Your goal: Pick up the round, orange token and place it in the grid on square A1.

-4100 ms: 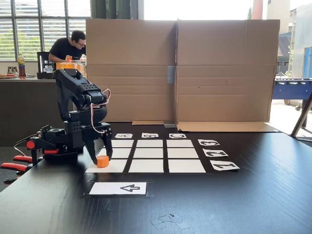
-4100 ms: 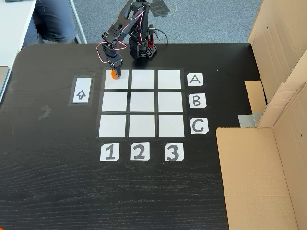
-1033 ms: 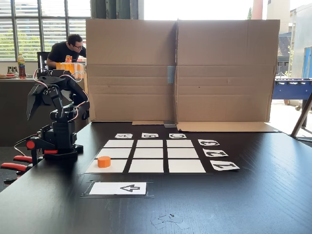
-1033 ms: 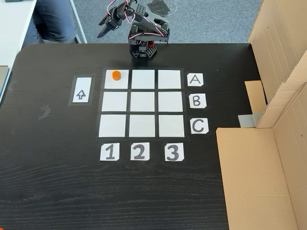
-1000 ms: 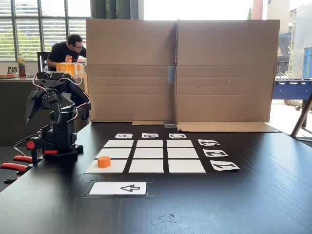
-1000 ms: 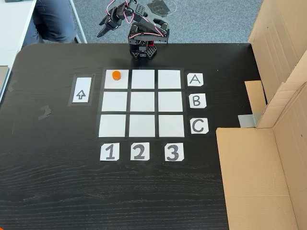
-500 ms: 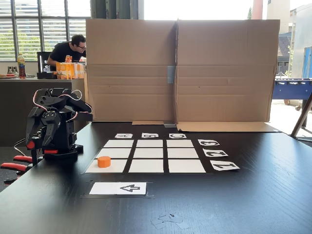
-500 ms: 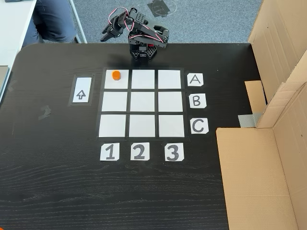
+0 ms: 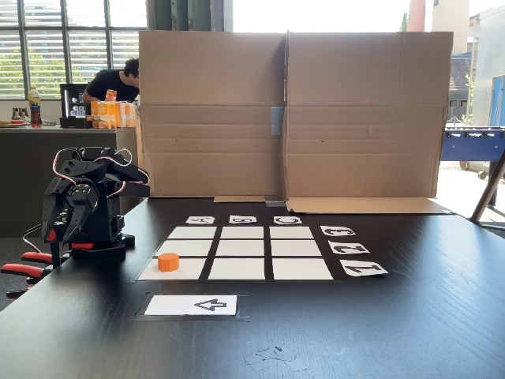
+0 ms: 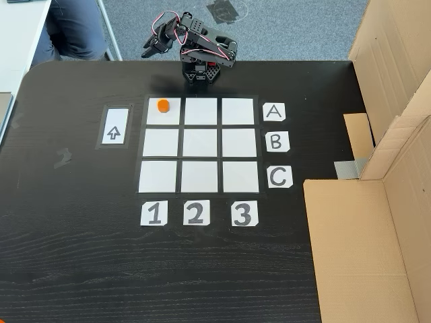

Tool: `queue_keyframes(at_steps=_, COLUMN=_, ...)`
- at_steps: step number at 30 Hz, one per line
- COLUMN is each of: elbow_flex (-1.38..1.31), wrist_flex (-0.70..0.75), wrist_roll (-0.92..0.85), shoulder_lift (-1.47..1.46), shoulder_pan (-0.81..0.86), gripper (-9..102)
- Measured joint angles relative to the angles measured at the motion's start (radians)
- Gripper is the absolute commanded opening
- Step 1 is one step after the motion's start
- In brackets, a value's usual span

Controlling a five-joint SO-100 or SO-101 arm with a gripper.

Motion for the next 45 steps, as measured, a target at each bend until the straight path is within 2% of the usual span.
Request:
queue_keyframes(at_steps=2, elbow_flex=0.075, wrist_flex=-0.043, wrist_roll=0.0, shoulder_lift=-0.008, shoulder_pan=0.0, gripper=-1)
queue_keyframes(at_steps=45, elbow_flex=0.11, wrist_flex=-0.069, wrist_roll=0.0, shoulder_lift=0.003, shoulder_pan=0.002, gripper=0)
